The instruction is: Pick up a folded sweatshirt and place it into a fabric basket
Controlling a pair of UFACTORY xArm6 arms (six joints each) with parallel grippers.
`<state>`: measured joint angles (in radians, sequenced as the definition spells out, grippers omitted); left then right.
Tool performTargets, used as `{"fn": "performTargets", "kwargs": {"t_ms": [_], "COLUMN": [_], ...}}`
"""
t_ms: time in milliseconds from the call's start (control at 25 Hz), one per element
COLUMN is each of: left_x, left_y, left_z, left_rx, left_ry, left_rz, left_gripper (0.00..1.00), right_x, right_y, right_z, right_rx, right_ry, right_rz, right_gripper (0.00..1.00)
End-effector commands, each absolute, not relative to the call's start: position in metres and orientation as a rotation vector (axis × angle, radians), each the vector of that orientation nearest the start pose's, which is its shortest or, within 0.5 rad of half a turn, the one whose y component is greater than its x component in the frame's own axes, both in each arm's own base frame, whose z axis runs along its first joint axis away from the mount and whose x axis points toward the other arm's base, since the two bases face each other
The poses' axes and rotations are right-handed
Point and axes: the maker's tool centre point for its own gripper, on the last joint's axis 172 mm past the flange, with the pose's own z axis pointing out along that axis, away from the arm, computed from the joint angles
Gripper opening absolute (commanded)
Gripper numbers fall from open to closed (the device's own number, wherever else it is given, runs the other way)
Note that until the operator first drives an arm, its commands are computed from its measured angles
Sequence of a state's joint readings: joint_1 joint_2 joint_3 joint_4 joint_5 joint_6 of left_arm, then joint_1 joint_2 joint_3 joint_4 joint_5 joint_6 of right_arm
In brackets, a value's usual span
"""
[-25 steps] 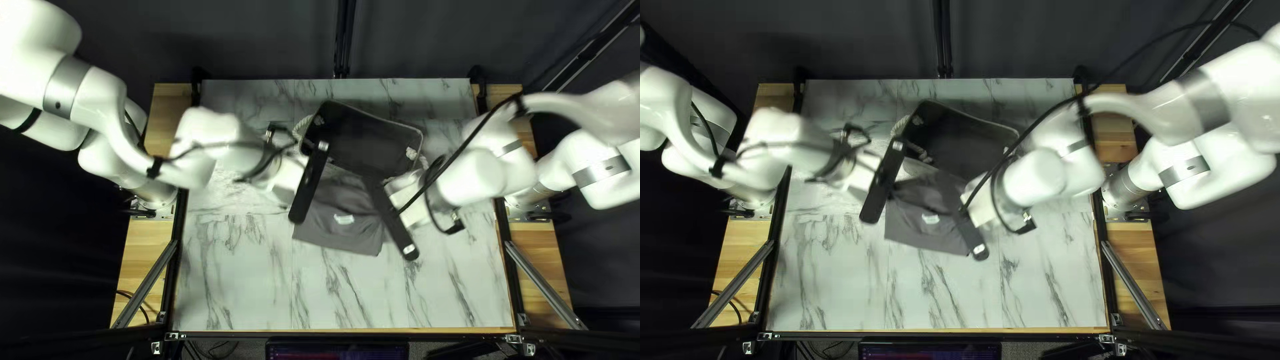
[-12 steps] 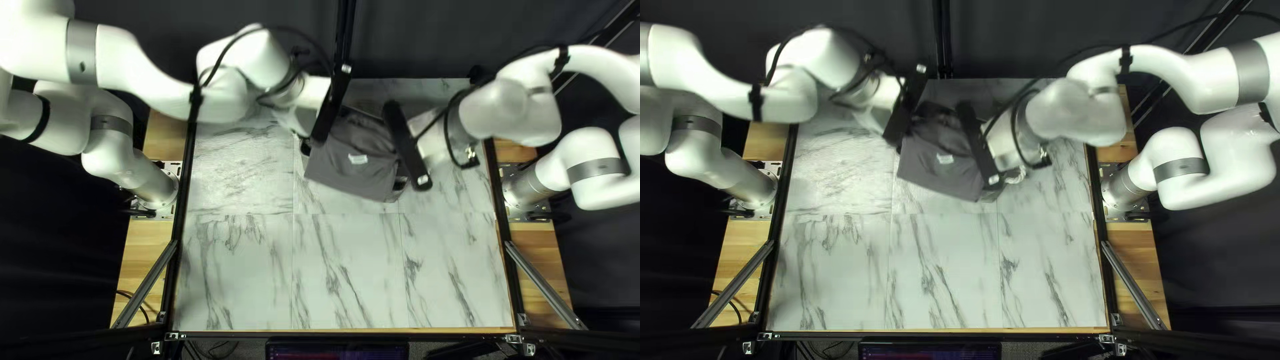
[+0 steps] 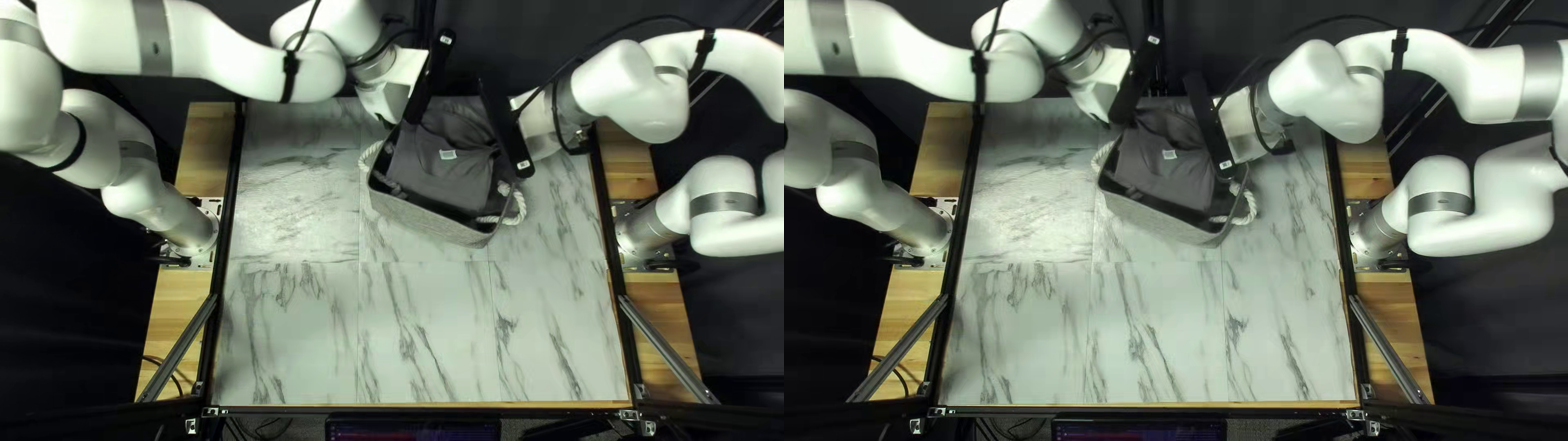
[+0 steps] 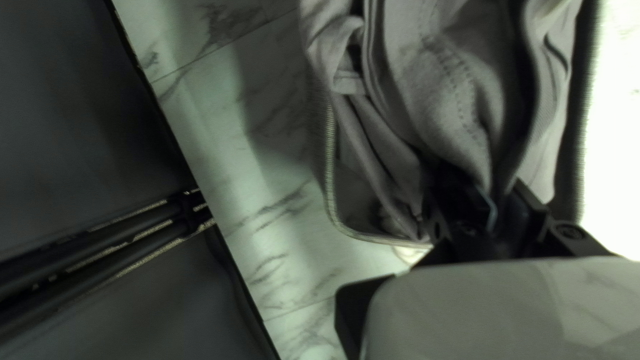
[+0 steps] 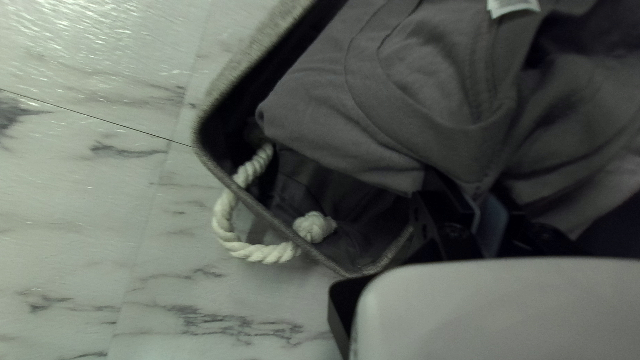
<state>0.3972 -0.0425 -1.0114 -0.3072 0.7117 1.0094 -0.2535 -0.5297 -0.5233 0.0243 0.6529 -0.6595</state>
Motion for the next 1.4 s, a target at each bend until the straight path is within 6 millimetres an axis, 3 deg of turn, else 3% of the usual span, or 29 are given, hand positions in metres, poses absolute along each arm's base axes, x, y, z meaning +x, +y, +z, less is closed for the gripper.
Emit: {"fn": "performTargets", "kwargs": {"t_ms": [40,480,720,1080,1400], "left_x": [0.512,0.508,0.499,0.489,0.492], "left_y": [0.183,0.178,0.158,0.129,0.137], "left_z": [0.212,0.189,0.182,0.149,0.135], "left_rx": [-2.981,-2.999,-3.005,-3.035,-3.053], "left_ry": [0.620,0.613,0.617,0.614,0.615], "left_rz": [-0.649,-0.665,-0.661,-0.633,-0.611], "left_gripper": [0.00,0.00,0.00,0.00,0.00], "right_x": [0.394,0.390,0.397,0.404,0.398], "right_y": [-0.107,-0.104,-0.077,-0.044,-0.046], "right_z": [0.208,0.183,0.171,0.133,0.103], "right_rx": [-3.171,-3.150,-3.141,-3.116,-3.089], "right_ry": [-0.614,-0.597,-0.595,-0.574,-0.537], "right_rz": [-0.619,-0.633,-0.625,-0.596,-0.608], "right_gripper": [0.00,0.00,0.00,0.00,0.00]}}
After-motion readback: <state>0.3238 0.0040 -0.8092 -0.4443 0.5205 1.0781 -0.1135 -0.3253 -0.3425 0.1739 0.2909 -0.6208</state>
